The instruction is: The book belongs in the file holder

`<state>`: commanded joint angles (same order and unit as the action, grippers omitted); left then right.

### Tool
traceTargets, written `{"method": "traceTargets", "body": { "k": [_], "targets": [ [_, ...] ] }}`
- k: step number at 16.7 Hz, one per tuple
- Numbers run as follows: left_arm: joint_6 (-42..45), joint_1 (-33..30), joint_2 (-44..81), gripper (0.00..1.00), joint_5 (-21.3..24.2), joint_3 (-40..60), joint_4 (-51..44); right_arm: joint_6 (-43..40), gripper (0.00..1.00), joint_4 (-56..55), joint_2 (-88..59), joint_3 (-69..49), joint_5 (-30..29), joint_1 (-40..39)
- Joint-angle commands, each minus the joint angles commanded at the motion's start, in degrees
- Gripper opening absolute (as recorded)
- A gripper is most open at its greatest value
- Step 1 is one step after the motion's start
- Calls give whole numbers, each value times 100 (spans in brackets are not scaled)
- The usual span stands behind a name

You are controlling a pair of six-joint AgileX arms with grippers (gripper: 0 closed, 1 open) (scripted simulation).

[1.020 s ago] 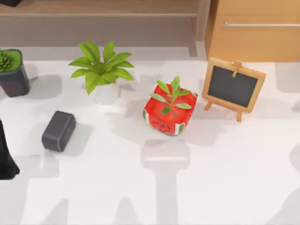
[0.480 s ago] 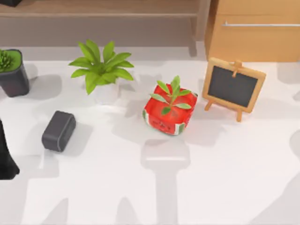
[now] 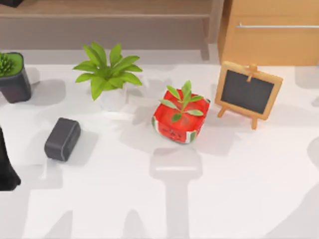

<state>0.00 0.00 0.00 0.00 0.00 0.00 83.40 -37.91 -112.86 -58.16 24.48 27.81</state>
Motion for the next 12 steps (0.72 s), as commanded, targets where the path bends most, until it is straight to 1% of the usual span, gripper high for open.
{"method": "traceTargets", "body": {
  "k": [6, 7, 12],
  "targets": [
    [0, 0, 0, 100, 0, 0, 0, 0, 98, 0, 0, 0, 0, 0],
    [0, 0, 0, 100, 0, 0, 0, 0, 100, 0, 0, 0, 0, 0],
    [0, 0, 0, 100, 0, 0, 0, 0, 100, 0, 0, 0, 0, 0]
  ]
}}
